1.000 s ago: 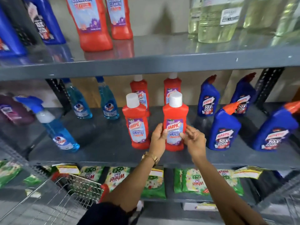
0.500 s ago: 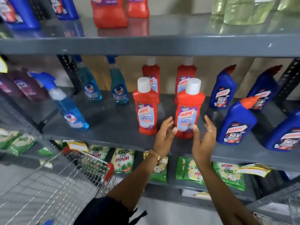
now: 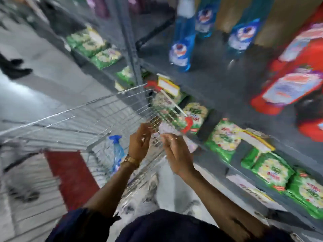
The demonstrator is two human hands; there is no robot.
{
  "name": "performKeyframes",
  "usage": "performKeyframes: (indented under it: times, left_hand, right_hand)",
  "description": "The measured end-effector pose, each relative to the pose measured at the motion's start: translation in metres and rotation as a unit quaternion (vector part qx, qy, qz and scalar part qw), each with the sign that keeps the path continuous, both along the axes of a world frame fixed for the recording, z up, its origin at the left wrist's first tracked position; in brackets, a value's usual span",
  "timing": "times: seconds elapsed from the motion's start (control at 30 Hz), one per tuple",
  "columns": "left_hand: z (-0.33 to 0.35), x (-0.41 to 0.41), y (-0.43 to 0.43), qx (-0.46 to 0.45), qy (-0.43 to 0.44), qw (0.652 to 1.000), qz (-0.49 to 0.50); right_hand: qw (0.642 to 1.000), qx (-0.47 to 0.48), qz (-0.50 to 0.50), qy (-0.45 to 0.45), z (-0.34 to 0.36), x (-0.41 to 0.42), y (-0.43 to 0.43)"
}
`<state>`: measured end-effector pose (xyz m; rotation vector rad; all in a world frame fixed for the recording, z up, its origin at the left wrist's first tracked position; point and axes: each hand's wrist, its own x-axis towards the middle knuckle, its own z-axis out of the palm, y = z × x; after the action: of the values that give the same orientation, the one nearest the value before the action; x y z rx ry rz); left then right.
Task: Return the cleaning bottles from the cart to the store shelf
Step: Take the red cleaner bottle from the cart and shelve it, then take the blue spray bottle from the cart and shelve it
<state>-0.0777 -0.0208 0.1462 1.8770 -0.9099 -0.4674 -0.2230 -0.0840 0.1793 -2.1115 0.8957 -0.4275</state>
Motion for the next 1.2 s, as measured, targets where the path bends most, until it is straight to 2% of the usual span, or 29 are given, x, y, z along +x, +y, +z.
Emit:
performKeyframes:
  times: [0.07,0.17,0.27,0.4,0.57,0.7,0.8,0.9,1.07,1.13,1.2]
  left_hand:
    - [-0.036,0.038,0.039,0.071,0.005,0.996,0.047]
    - [-0.086,0.08,0.085,0.196,0.04,0.976,0.088]
    - [-0.131,0.104,0.12,0.327,0.095,0.934,0.104]
    - [-0.175,0.12,0.138,0.394,0.153,0.896,0.135]
    - [-0.217,0.12,0.133,0.426,0.233,0.856,0.179]
    - [-0.224,0.122,0.131,0.473,0.231,0.831,0.178]
    - [-0.229,0.121,0.131,0.465,0.288,0.82,0.171]
    - [-0.227,0.11,0.131,0.414,0.358,0.809,0.216]
    - [-0.195,0.103,0.121,0.33,0.374,0.839,0.216]
    - [-0.165,0.103,0.111,0.259,0.392,0.861,0.196]
    - [-0.13,0.102,0.101,0.178,0.413,0.875,0.178]
  right_hand:
    - [0.996,0.012,0.059,0.067,-0.013,0.04,0.019]
    - [0.979,0.023,0.096,0.176,-0.036,0.083,0.039]
    - [0.949,-0.06,0.095,0.296,-0.058,0.101,0.053]
    - [0.933,-0.117,0.094,0.326,-0.073,0.101,0.054]
    - [0.928,-0.13,0.085,0.338,-0.08,0.103,0.055]
    - [0.93,-0.117,0.089,0.336,-0.079,0.102,0.057]
    - [0.933,-0.125,0.085,0.325,-0.076,0.102,0.058]
    - [0.938,-0.132,0.071,0.313,-0.076,0.103,0.058]
    - [0.946,-0.11,0.06,0.298,-0.076,0.103,0.058]
    - [0.961,-0.057,0.041,0.269,-0.074,0.104,0.054]
    - [0.969,0.077,0.01,0.234,-0.069,0.107,0.044]
